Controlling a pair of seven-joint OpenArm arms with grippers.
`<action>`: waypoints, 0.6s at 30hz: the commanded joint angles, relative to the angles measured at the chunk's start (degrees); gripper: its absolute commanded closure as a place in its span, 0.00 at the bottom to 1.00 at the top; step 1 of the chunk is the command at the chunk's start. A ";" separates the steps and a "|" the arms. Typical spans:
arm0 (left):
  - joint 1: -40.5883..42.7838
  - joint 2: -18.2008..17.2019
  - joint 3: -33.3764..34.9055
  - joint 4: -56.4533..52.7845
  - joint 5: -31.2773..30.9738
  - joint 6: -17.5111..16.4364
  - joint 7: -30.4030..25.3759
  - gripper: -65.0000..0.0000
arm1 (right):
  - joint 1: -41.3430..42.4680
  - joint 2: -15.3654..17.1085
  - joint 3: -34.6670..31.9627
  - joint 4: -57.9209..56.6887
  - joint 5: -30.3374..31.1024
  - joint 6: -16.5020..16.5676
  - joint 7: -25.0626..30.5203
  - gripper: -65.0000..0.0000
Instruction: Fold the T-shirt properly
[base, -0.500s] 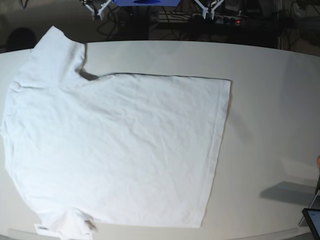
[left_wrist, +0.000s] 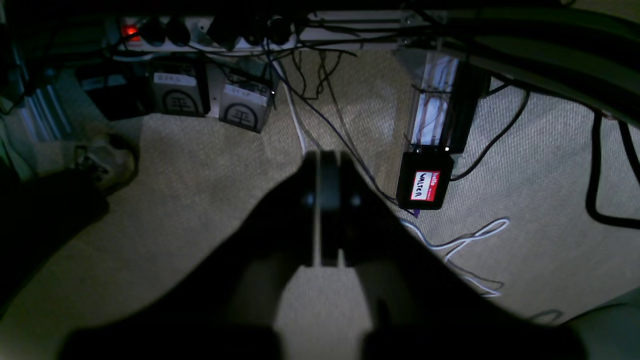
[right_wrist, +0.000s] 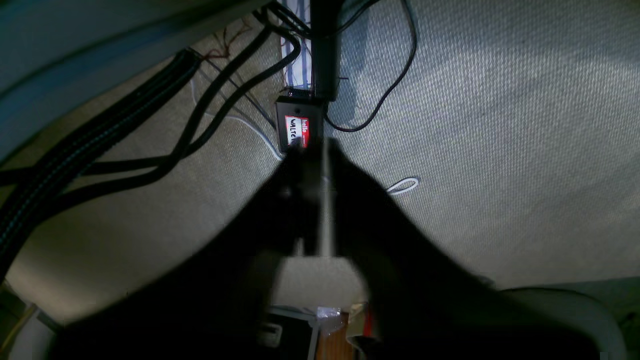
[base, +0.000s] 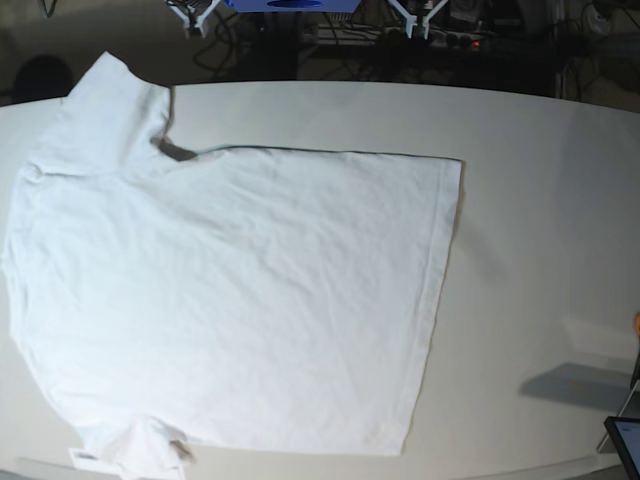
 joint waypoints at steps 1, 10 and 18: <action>0.58 -0.23 -0.14 0.00 0.14 0.33 -0.05 0.87 | -0.43 0.19 0.14 0.12 -0.06 0.60 0.00 0.79; 0.58 -0.06 0.47 0.00 0.58 0.33 -0.05 0.47 | -0.43 0.19 0.14 0.12 -0.06 0.51 0.00 0.29; 0.49 -0.06 -0.14 0.00 0.14 0.33 0.04 0.75 | -0.43 0.19 0.14 0.12 -0.06 0.51 -0.09 0.76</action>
